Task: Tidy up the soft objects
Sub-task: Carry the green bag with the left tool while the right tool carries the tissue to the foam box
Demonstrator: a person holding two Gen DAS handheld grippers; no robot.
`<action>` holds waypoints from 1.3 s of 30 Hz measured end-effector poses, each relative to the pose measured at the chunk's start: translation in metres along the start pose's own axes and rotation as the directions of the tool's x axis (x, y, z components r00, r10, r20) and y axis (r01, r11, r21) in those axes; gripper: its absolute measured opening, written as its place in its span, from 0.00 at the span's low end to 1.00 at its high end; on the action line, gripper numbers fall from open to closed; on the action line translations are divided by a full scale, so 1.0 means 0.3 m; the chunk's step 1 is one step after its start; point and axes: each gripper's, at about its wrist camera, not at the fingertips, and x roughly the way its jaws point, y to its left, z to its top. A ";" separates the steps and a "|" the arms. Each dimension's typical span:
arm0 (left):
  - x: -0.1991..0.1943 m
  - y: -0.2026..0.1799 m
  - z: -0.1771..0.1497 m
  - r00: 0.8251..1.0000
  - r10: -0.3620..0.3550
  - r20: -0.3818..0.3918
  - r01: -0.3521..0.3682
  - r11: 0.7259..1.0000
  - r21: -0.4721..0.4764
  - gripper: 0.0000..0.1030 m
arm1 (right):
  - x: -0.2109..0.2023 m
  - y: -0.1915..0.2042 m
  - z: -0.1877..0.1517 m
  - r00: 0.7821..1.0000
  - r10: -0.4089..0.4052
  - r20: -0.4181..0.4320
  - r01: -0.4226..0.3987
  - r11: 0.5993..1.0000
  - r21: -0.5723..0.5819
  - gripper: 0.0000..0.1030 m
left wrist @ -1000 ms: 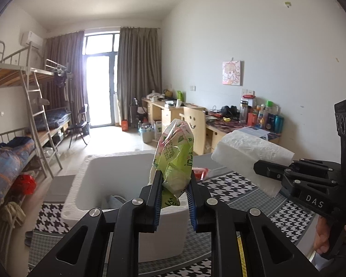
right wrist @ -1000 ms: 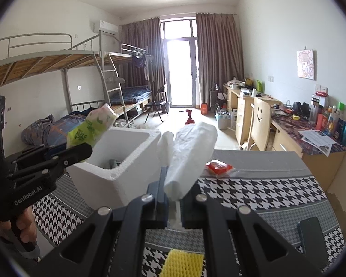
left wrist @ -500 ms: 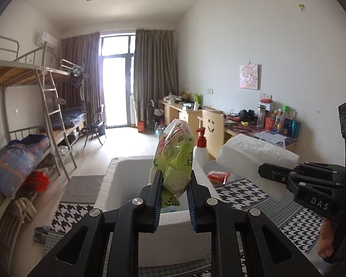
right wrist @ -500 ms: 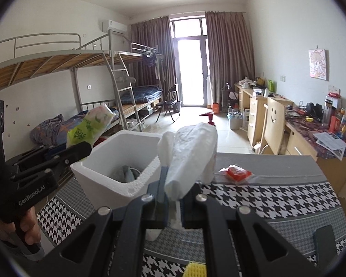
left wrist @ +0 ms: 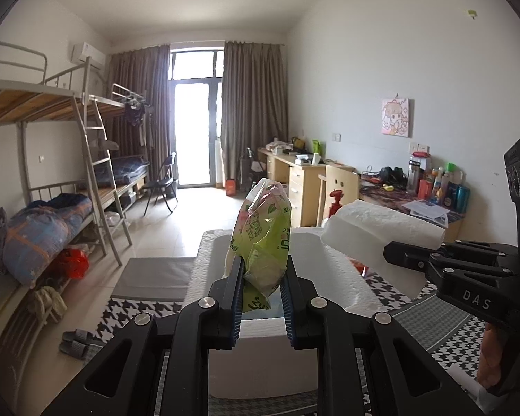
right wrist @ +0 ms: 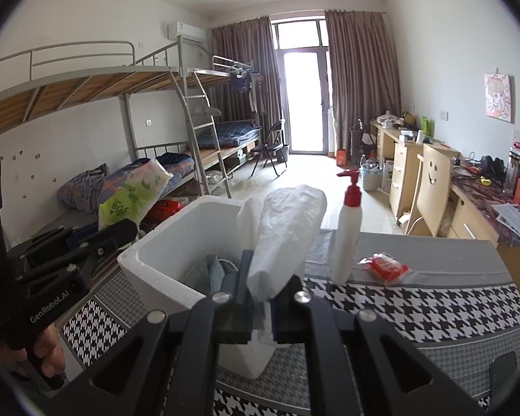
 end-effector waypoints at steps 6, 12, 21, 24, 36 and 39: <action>-0.007 0.037 -0.002 1.000 0.030 0.005 -0.030 1.000 0.003 0.21 | 0.041 0.019 0.011 1.000 0.008 -0.021 -0.008 1.000 -0.001 0.10; -0.011 0.071 -0.006 0.999 0.054 0.003 -0.054 0.998 -0.011 0.21 | 0.075 0.034 0.033 0.997 0.052 -0.050 -0.051 0.999 0.019 0.10; -0.024 0.094 -0.011 0.998 0.066 0.004 -0.065 0.997 -0.027 0.21 | 0.108 0.097 0.053 0.994 0.080 -0.076 -0.080 0.997 -0.004 0.10; -0.028 0.097 -0.011 0.997 0.075 0.006 -0.075 0.996 -0.037 0.21 | 0.121 0.114 0.057 0.993 0.082 -0.086 -0.083 0.996 -0.018 0.10; -0.047 0.108 -0.021 0.995 0.103 0.009 -0.102 0.993 -0.060 0.21 | 0.180 0.117 0.066 0.988 0.084 -0.131 -0.087 0.996 -0.017 0.10; -0.042 0.111 -0.023 0.994 0.107 0.004 -0.106 0.992 -0.066 0.21 | 0.194 0.114 0.066 0.987 0.084 -0.139 -0.087 0.996 -0.016 0.10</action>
